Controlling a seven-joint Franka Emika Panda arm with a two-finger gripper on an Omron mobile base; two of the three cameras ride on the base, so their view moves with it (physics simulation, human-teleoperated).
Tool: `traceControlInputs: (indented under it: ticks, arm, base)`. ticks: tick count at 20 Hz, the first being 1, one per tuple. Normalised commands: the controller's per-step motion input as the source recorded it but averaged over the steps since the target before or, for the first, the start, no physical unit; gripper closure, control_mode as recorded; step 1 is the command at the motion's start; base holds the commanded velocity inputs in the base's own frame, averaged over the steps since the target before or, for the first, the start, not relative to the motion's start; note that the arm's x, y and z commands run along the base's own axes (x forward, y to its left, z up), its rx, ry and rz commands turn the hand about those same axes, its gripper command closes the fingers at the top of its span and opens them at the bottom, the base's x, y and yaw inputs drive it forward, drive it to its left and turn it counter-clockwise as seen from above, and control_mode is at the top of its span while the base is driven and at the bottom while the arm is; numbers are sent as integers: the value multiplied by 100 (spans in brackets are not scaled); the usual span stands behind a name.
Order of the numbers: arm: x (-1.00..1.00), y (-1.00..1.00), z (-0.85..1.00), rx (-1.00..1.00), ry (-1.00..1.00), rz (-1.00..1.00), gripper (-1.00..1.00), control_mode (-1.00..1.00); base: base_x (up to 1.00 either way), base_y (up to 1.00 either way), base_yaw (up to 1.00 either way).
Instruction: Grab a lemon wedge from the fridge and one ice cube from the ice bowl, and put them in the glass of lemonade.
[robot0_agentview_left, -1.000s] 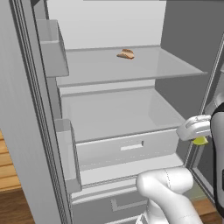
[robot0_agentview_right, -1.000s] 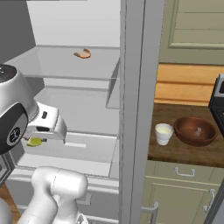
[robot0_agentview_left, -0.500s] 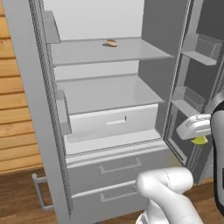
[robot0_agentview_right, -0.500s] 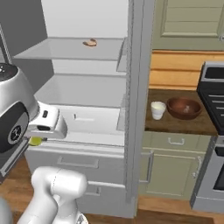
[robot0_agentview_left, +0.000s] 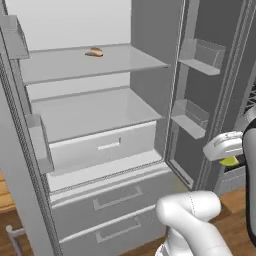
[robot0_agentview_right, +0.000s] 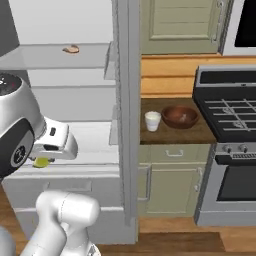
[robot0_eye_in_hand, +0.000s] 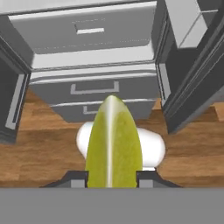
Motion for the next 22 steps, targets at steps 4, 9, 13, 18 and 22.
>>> traceControlInputs:
  ticks: [4,9,13,18,22]
  arm:
    - [0,0,0,0,0,0,100,100]
    - [0,0,0,0,0,0,100,100]
    - [0,0,0,0,0,0,100,100]
    - [0,0,0,0,0,0,100,100]
    - [0,0,0,0,0,0,100,100]
  base:
    - [0,-80,-61]
    - [0,-75,-65]
    - [1,-72,-50]
    - [75,-12,24]
    - [100,-21,67]
